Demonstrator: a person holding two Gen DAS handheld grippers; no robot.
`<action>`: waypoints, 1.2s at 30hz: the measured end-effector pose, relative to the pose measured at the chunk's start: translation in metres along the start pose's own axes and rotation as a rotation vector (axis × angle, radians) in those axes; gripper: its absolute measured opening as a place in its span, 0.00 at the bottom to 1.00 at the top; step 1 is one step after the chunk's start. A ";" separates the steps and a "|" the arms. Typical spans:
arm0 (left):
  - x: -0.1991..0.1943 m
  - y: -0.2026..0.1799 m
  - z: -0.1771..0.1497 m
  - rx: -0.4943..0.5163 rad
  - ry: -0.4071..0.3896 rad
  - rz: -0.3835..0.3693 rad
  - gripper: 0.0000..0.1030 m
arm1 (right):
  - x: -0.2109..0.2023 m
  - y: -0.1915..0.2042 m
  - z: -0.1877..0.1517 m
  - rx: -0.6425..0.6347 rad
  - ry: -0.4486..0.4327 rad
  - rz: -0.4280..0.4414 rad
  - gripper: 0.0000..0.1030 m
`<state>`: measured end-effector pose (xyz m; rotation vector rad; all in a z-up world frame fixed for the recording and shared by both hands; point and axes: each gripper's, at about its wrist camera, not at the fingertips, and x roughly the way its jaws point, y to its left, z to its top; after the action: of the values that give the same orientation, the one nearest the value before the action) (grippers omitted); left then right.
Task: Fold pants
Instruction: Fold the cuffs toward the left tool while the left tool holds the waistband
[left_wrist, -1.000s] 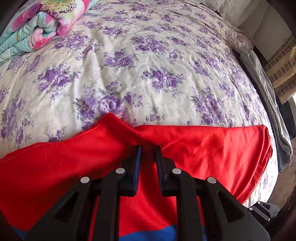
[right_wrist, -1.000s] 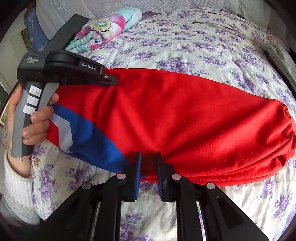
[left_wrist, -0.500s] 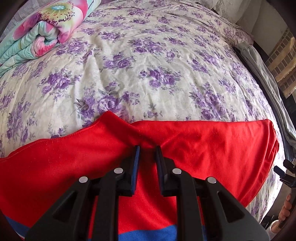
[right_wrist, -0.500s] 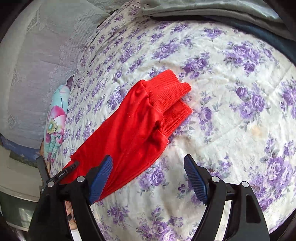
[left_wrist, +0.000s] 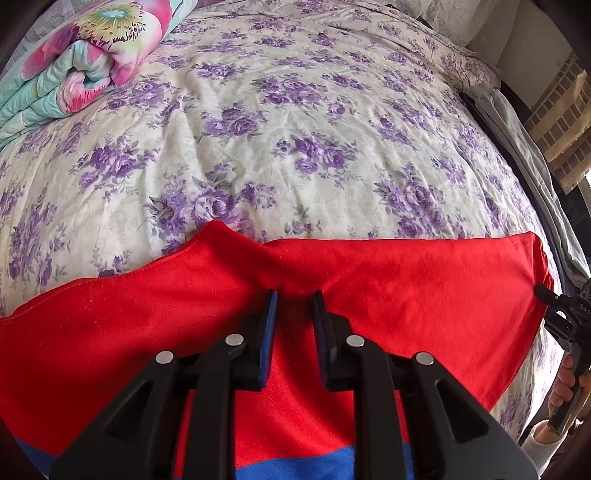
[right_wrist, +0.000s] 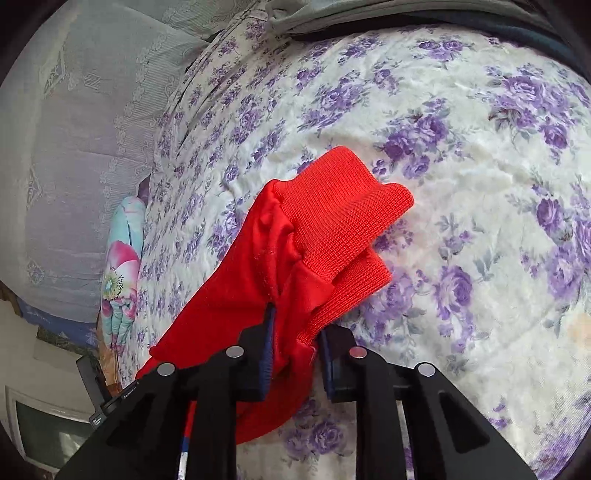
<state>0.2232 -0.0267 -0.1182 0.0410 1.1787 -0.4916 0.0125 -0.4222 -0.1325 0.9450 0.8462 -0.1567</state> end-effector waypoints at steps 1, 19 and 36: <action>0.000 0.000 0.000 0.003 0.000 -0.001 0.18 | -0.001 0.000 -0.001 -0.012 -0.002 -0.011 0.20; -0.024 -0.150 -0.025 0.149 0.032 -0.098 0.18 | 0.006 -0.004 -0.010 -0.177 -0.031 -0.038 0.19; 0.040 -0.231 -0.023 0.193 0.055 -0.044 0.19 | 0.008 0.002 -0.012 -0.223 -0.028 -0.068 0.21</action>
<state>0.1249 -0.2404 -0.1122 0.1964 1.1845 -0.6455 0.0121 -0.4100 -0.1409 0.7037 0.8512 -0.1310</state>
